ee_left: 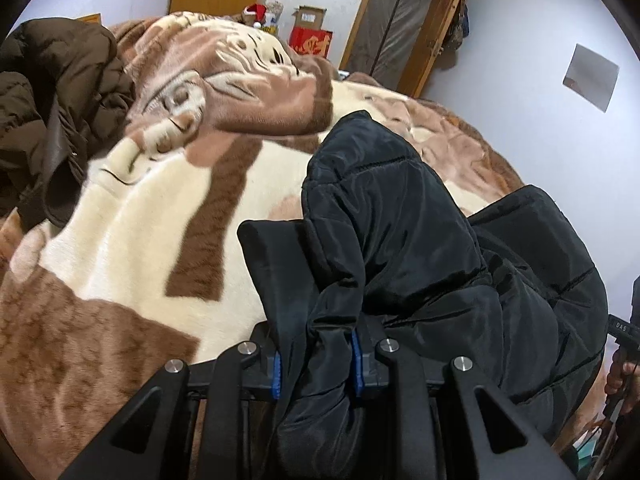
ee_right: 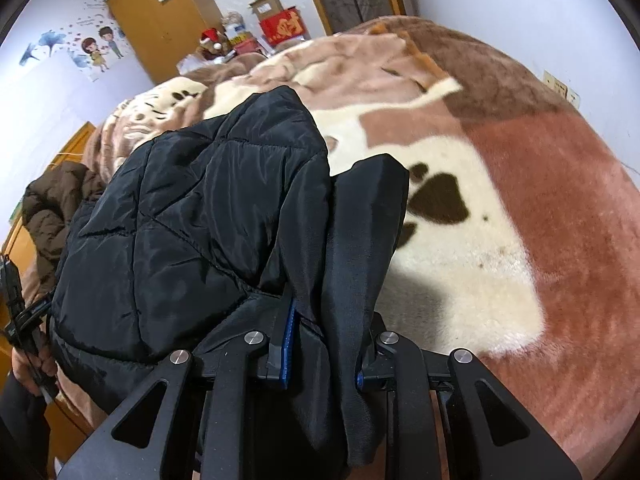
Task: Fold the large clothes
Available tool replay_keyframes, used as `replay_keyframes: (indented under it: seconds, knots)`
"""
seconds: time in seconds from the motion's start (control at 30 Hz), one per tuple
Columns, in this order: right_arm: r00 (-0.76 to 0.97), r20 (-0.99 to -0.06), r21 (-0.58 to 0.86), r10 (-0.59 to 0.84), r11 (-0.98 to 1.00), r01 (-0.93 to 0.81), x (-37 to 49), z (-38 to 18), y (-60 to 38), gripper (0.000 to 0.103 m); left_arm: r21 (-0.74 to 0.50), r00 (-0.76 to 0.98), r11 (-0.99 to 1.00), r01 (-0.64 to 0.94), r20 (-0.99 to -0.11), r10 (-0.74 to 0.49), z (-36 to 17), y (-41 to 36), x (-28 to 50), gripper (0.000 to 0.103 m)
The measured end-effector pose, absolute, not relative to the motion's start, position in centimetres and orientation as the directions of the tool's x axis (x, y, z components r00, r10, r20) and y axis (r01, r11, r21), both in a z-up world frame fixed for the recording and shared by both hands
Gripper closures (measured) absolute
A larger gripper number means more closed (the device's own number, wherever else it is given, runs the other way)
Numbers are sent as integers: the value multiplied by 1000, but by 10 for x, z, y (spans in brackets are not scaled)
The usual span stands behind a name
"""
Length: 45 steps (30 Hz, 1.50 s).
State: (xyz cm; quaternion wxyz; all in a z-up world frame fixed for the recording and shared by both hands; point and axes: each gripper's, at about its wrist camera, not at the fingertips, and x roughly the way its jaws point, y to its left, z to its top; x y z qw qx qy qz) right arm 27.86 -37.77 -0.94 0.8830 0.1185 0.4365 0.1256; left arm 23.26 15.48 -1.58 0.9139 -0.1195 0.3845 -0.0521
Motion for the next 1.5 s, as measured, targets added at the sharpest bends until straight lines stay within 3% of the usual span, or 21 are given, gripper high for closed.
replay_keyframes:
  seconds: [0.5,0.63,0.83,0.93,1.0,1.07,1.23,1.33,1.5]
  knots:
    - [583,-680,400,445,891,-214,314,6,-274,81,-209,764,973,-96,-642,-63,24,264,245,77]
    - [556,-695,411,456,886,-214,327,-17,-246,80,-191,748,973,-127,-663,-32,5,288,261,77]
    - [469,-784,375,407,912,-164,343,-78,-226,78,-178,666,964,-199,-746,0,-67,306,280,76]
    - [432,-811,372,394,918,-138,346,-98,-232,72,-203,636,945,-256,-772,7,-101,316,277,69]
    - [423,-814,375,398,916,-140,347,-102,-236,66,-189,629,940,-283,-776,33,-108,317,275,55]
    - [418,-821,368,389,920,-132,349,-100,-240,57,-175,620,936,-305,-782,55,-105,318,275,48]
    - [449,-820,328,354,935,-136,335,-75,-247,52,-173,640,926,-335,-764,89,-77,328,264,47]
    - [519,-798,280,307,951,-131,323,-52,-254,52,-179,679,914,-365,-722,129,-52,335,251,40]
    - [572,-748,278,337,941,-191,311,-26,-241,52,-210,739,939,-272,-670,64,-32,309,240,37]
